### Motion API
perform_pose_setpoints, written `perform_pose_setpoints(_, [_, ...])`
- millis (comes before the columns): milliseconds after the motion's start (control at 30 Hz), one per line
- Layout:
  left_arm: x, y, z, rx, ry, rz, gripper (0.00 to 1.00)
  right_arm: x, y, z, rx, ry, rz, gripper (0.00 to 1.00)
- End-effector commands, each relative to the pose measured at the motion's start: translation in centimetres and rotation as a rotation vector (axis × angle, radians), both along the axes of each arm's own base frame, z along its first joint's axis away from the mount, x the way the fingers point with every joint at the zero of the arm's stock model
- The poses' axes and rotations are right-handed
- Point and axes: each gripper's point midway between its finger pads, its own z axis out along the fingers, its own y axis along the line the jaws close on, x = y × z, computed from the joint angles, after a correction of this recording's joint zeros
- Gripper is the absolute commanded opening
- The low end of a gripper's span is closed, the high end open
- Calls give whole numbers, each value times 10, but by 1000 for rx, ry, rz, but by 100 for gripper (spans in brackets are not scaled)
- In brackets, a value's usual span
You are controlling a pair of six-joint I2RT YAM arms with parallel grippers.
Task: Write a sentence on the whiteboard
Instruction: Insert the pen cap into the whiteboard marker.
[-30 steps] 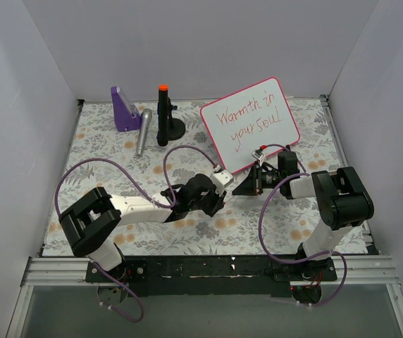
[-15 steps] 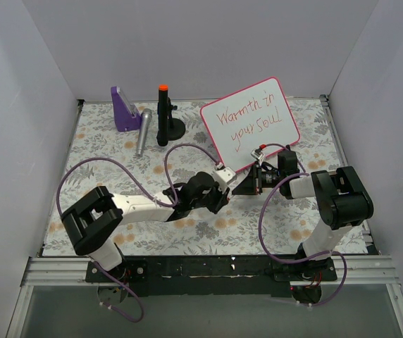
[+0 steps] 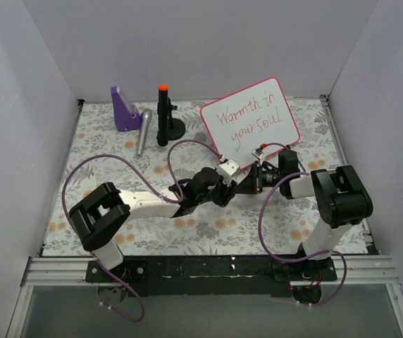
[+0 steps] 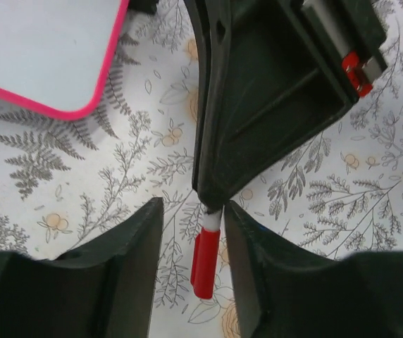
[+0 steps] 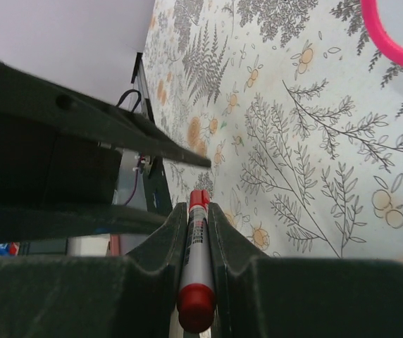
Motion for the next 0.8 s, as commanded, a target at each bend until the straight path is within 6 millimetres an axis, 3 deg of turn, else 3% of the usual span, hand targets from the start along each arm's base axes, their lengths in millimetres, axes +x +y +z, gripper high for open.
perform_pose_setpoints(0, [16,-7,70,-188,-111,68,49,-7,2,5,36,14,59,1])
perform_pose_setpoints(67, [14,-1,73,-202,-112,80,59,-5,1,4,36,13,55,1])
perform_pose_setpoints(100, [13,4,77,-211,-119,95,69,-5,0,4,35,16,50,1])
perform_pose_setpoints(200, [10,14,89,-238,-125,119,82,-4,0,5,36,13,50,1])
perform_pose_setpoints(233, [8,20,86,-240,-116,138,98,-4,0,5,37,11,50,1])
perform_pose_setpoints(367, [0,41,77,-248,-53,117,98,-3,-1,5,37,8,47,1])
perform_pose_setpoints(400, [-4,44,67,-218,-21,90,98,-4,-1,6,38,7,48,1])
perform_pose_setpoints(500, [-20,46,44,-135,40,3,96,-3,-1,5,36,10,46,1])
perform_pose_setpoints(600, [-21,46,23,-52,83,-14,85,-4,-1,4,36,11,49,1])
perform_pose_setpoints(767, [-26,33,12,-5,100,-68,79,-4,-1,5,38,9,48,1])
